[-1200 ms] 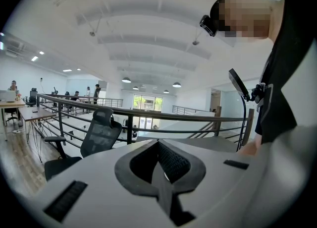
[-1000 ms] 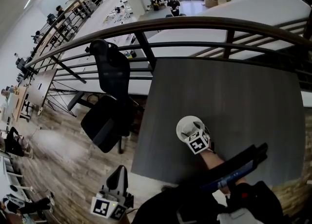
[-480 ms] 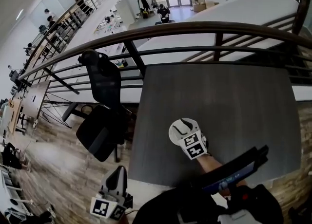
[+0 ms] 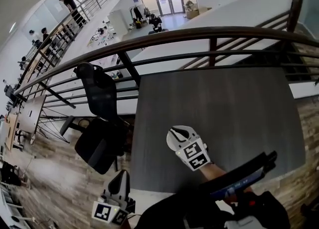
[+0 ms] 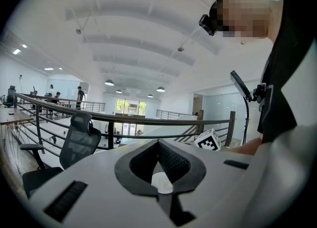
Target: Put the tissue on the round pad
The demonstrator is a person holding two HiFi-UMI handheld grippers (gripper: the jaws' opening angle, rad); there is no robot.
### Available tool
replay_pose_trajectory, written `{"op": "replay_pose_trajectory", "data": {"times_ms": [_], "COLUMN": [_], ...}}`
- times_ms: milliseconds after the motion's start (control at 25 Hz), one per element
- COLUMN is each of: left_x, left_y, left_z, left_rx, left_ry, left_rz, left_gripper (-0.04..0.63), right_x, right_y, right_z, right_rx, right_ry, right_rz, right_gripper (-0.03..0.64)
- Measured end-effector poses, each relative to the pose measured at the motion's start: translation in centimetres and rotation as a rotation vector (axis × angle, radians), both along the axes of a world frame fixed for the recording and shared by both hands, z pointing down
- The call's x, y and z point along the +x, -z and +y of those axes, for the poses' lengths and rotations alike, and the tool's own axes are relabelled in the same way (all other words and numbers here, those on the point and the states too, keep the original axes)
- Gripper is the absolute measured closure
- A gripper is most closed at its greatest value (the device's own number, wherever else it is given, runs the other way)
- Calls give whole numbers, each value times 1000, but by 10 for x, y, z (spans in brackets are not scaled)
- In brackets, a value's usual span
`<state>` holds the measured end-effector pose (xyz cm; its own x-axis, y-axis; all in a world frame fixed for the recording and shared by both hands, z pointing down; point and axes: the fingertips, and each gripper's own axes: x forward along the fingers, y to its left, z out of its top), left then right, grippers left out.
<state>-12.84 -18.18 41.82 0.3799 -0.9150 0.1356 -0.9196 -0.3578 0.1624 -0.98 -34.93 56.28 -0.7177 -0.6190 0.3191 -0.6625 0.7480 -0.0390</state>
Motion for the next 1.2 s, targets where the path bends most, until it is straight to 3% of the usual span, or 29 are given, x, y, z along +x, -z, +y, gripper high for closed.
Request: {"op": "replay_pose_trajectory", "data": {"times_ms": [240,520,760,1200], "left_x": [-5,-17,-44,-72], "left_y": [5,3,1,1], "left_z": [15,48,67,153], "left_rx": [7,0,41,63], "left_ry": [-22,-53,-83,-100], "left_rz": [-16,-48,-33,1], "left_gripper": [592,592,592,592], "right_x": [6,7,-22,-31], "right_y": [31,61,77,79], "right_z": [19,57,90,184], "right_rx": [3,13,9,43], "right_ry": [-22,-44,-57,-116], "right_rz": [-39,-81,-118,-93], "right_gripper": [614,614,614,614]}}
